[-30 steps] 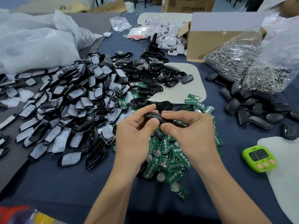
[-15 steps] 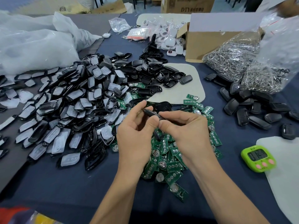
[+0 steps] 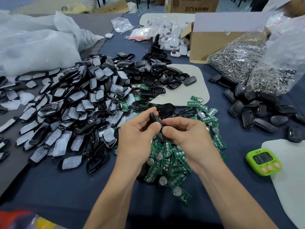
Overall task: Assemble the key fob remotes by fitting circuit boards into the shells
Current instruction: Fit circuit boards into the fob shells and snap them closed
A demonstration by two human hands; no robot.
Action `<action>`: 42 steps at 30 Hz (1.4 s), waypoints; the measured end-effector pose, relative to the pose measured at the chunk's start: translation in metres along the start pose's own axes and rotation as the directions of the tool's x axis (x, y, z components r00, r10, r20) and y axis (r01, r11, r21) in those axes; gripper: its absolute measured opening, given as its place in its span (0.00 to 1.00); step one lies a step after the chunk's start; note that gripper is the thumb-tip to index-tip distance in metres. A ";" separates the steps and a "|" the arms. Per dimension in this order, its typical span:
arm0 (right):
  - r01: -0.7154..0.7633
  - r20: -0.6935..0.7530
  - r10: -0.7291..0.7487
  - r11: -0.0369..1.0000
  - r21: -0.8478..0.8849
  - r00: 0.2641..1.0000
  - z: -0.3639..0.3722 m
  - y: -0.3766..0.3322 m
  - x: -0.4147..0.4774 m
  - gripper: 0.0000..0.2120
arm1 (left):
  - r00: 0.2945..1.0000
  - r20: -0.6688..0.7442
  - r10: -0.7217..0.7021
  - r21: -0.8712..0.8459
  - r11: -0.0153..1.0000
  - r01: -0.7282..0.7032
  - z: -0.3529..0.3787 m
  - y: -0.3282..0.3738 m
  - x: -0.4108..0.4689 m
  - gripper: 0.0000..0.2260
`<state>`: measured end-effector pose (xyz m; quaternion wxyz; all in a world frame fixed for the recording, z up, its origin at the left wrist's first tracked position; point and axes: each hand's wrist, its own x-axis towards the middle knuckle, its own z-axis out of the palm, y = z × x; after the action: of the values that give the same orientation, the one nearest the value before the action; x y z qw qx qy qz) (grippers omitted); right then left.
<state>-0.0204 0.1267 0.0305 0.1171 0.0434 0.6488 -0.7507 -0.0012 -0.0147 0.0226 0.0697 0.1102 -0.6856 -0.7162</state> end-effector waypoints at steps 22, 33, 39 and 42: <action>0.056 0.021 -0.053 0.982 -0.182 0.998 -0.003 -0.002 -0.001 0.11 | 0.997 0.056 0.050 0.088 0.995 -0.055 -0.005 -0.004 -0.004 0.24; 0.220 0.106 -0.198 0.741 -0.634 0.974 -0.001 0.005 -0.003 0.14 | 0.998 -0.059 0.007 0.100 0.995 -0.001 0.003 -0.008 0.001 0.19; 0.196 0.025 -0.232 0.754 -0.627 0.972 0.005 0.013 -0.005 0.13 | 0.997 -0.073 -0.034 0.099 0.994 0.041 0.003 -0.011 0.000 0.21; 0.036 -0.037 -0.045 0.979 -0.202 0.998 0.000 0.008 -0.002 0.13 | 0.996 -0.032 -0.084 -0.048 0.995 0.082 -0.002 -0.010 0.000 0.21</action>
<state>-0.0164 0.1256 0.0233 0.0921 0.0338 0.7243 -0.6824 -0.0005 -0.0166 0.0129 0.0539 0.1490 -0.6623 -0.7323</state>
